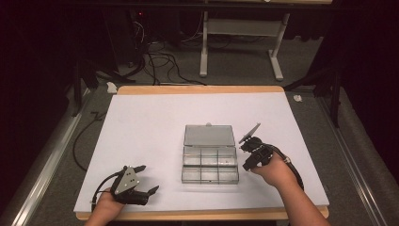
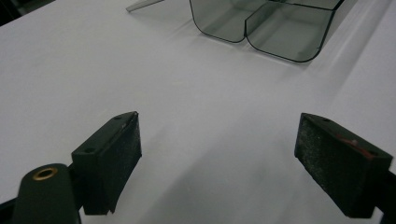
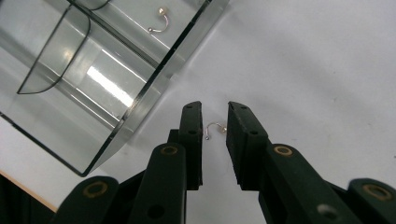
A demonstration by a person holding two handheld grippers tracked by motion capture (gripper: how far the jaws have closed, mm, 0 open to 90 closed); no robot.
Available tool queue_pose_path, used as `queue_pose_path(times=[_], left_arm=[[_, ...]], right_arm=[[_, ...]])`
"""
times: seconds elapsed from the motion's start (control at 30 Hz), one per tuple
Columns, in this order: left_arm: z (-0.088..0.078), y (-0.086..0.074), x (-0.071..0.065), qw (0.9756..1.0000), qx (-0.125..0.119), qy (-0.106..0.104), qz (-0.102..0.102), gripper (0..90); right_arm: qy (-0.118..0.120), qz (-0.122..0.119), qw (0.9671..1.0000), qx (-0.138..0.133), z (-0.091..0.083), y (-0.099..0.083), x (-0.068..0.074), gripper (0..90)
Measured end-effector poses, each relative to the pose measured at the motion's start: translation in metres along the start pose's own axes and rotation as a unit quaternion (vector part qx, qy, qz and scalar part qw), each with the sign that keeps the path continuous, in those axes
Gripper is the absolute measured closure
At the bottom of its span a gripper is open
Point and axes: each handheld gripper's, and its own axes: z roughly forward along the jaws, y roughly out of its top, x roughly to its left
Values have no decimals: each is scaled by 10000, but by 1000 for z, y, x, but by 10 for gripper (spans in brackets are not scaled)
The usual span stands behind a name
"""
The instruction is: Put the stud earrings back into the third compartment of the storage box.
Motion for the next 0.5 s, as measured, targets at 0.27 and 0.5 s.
queue_pose_path(times=[0.27, 0.5], left_arm=[[-1, 0, -1, 10000, -33, 7, 46, 154], [-1, 0, -1, 10000, -26, 0, 37, 154]], right_arm=[[23, 61, 10000, 72, 13, -1, -2, 763], [10, 93, 9999, 48, 19, -4, -9, 777]])
